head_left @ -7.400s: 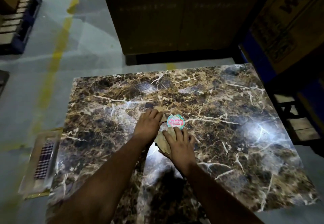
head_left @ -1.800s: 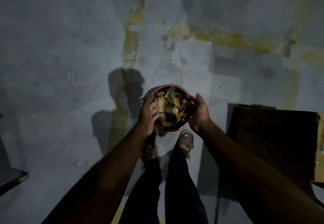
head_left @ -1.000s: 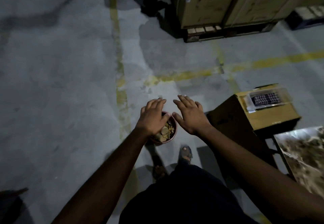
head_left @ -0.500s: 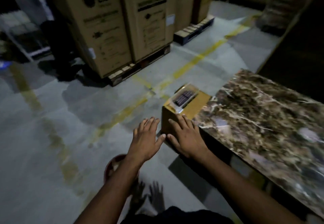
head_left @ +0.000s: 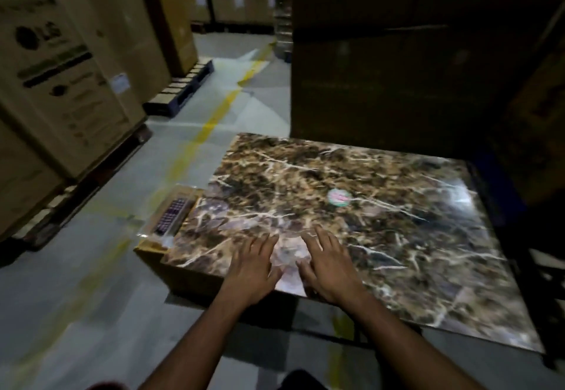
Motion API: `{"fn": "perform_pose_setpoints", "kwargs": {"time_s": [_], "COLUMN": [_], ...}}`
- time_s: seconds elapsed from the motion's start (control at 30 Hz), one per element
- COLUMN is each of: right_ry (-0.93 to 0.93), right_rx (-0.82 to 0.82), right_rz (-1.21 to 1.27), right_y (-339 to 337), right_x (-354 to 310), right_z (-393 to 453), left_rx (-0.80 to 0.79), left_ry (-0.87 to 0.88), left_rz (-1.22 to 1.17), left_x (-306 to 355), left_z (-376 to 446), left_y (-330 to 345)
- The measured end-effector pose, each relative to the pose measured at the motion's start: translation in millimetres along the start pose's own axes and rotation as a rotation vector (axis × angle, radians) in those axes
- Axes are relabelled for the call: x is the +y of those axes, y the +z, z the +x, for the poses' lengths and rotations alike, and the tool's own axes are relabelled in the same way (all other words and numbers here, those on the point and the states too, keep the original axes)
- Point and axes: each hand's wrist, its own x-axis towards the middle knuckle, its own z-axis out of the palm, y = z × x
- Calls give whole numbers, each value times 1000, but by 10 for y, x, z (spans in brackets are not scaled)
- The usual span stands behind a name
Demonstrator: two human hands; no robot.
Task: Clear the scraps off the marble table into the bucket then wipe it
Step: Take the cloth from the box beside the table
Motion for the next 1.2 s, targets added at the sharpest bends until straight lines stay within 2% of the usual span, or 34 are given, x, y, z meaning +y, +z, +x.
{"fn": "perform_pose_setpoints", "kwargs": {"time_s": [0.13,0.33,0.57,0.83,0.93,1.2], "right_ry": [117,186,165,60,11,50], "right_rx": [-35,-197,-256,-250,-232,-247], "right_rz": [38,-23,-92,-139,-157,-168], "right_y": [54,380,490,531,656,947], "right_x": [680,1221,1242,685,302,-991], "right_z": [-143,-178,-81,513,882,1942], "left_rx": [-102,-339,-288,-200,-165,-125], "left_ry": [120,190,261,142,138,105], "left_rz": [82,204,233,189,187,125], "left_x": [424,572,361,-326,-799,-2351], "left_z": [372,550,665,849,967,1221], "left_y": [333,736,839,695,593,79]}}
